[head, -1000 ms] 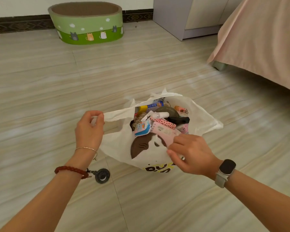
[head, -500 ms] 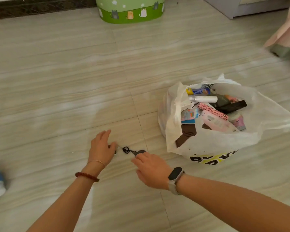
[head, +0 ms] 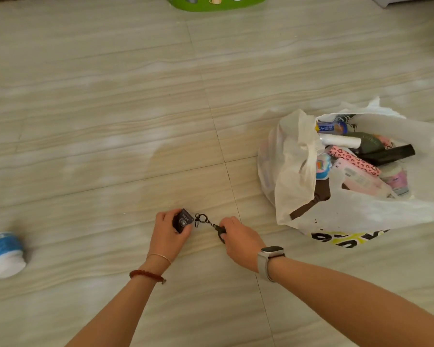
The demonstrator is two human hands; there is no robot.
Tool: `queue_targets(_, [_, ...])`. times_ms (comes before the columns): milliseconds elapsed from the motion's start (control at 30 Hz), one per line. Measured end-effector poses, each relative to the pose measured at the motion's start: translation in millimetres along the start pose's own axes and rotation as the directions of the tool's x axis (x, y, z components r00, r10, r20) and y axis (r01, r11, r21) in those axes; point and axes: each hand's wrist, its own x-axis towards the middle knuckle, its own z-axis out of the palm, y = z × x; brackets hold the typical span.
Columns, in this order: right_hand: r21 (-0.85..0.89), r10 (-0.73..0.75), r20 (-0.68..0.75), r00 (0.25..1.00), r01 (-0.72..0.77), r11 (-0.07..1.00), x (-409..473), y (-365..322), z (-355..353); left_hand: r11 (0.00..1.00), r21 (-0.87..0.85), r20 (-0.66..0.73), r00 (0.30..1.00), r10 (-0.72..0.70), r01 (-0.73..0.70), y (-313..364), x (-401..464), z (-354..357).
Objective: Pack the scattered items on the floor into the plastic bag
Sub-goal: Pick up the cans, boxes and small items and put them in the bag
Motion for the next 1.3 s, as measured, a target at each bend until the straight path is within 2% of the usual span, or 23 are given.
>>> queue_targets(67, [0.149,-0.036,-0.083,0.996,0.048,0.988,-13.2,-0.4,-13.7,0.975,-0.214,-0.043,0.997,-0.069,0.058,12.0,2.2,-9.4])
queue_targets(133, [0.211,-0.082,-0.192,0.978,0.122,0.970,-24.3,1.2,-28.4,0.875,-0.476,-0.014,0.995,-0.101,0.082,34.3,3.7,-22.6])
queue_targets(167, [0.207,-0.110,-0.242,0.964,0.162,0.965,-30.1,2.7,-35.3,0.830,-0.555,-0.014,0.997,-0.079,0.058,48.8,4.5,-30.2])
queue_targets(233, [0.148,-0.216,-0.351,0.911,0.282,0.948,-44.1,5.1,-49.6,0.794,-0.605,-0.053,0.998,0.030,-0.056,83.6,4.4,-46.5])
queue_targets(300, [0.047,-0.387,-0.446,0.807,0.453,0.890,-62.0,6.9,-69.6,0.728,-0.667,-0.066,0.986,0.155,-0.159,125.2,0.1,-61.4])
queue_targets(367, [-0.063,-0.518,-0.545,0.659,0.585,0.809,-79.7,9.5,-96.0,0.642,-0.744,-0.045,0.973,0.225,-0.183,164.3,-5.1,-71.2])
queue_targets(400, [-0.106,-0.539,-0.614,0.577,0.616,0.780,-86.2,12.6,-109.3,0.609,-0.771,-0.032,0.967,0.254,-0.185,180.4,-6.1,-73.0])
queue_targets(433, [-0.136,-0.525,-0.682,0.510,0.616,0.776,-91.0,17.7,-123.1,0.584,-0.788,-0.024,0.959,0.284,-0.193,197.9,-8.1,-73.1])
queue_targets(500, [-0.145,-0.427,-0.780,0.458,0.532,0.834,-95.4,34.7,-147.2,0.575,-0.788,-0.005,0.935,0.355,-0.223,233.4,-13.8,-70.7])
queue_targets(567, [-0.099,-0.299,-0.824,0.481,0.396,0.913,-98.3,56.3,-164.7,0.559,-0.792,0.013,0.908,0.418,-0.247,268.1,-17.3,-64.1])
queue_targets(667, [-0.085,-0.151,-0.806,0.572,0.140,0.987,-111.9,91.2,-174.1,0.539,-0.781,0.013,0.856,0.518,-0.314,314.6,-17.6,-46.7])
queue_targets(733, [-0.186,-0.174,-0.738,0.652,0.051,0.981,-125.6,109.2,-173.6,0.554,-0.722,-0.020,0.813,0.581,-0.414,338.7,-15.8,-30.0])
queue_targets(767, [-0.254,-0.207,-0.702,0.682,0.032,0.967,-132.1,116.5,-172.4,0.591,-0.657,-0.021,0.794,0.607,-0.469,346.4,-14.4,-18.9])
queue_targets(833, [-0.394,-0.287,-0.651,0.702,0.010,0.919,-140.6,129.0,-168.2,0.693,-0.479,0.062,0.767,0.639,-0.539,350.7,-15.5,7.0])
queue_targets(900, [-0.483,-0.369,-0.620,0.692,0.035,0.875,-143.2,139.9,-164.3,0.733,-0.330,0.155,0.732,0.663,-0.594,340.8,-22.0,32.3])
queue_targets(1000, [-0.503,-0.417,-0.650,0.636,0.053,0.863,-145.3,150.8,-162.7,0.727,-0.169,0.328,0.658,0.678,-0.666,317.4,-26.5,56.3])
queue_targets(1033, [-0.500,-0.428,-0.662,0.616,0.062,0.864,-145.8,153.1,-162.5,0.714,-0.027,0.448,0.630,0.634,-0.699,311.1,-23.1,59.4])
queue_targets(1100, [-0.500,-0.450,-0.674,0.586,0.087,0.862,-146.2,157.2,-161.6,0.596,0.263,0.617,0.607,0.501,-0.759,302.1,-17.1,58.9])
queue_targets(1133, [-0.502,-0.457,-0.676,0.578,0.093,0.860,-146.2,158.0,-160.8,0.526,0.358,0.612,0.620,0.491,-0.771,297.0,-15.1,56.4])
queue_targets(1200, [-0.512,-0.463,-0.685,0.562,0.081,0.855,-146.0,158.0,-159.3,0.467,0.509,0.445,0.685,0.577,-0.723,285.0,-13.9,49.6])
queue_targets(1267, [-0.521,-0.469,-0.694,0.547,0.068,0.851,-144.8,156.3,-159.7,0.526,0.609,0.272,0.779,0.565,-0.593,274.2,-13.5,39.1])
queue_targets(1300, [-0.522,-0.468,-0.703,0.535,0.059,0.851,-143.3,155.0,-161.0,0.581,0.630,0.250,0.843,0.476,-0.515,269.1,-11.8,33.6])
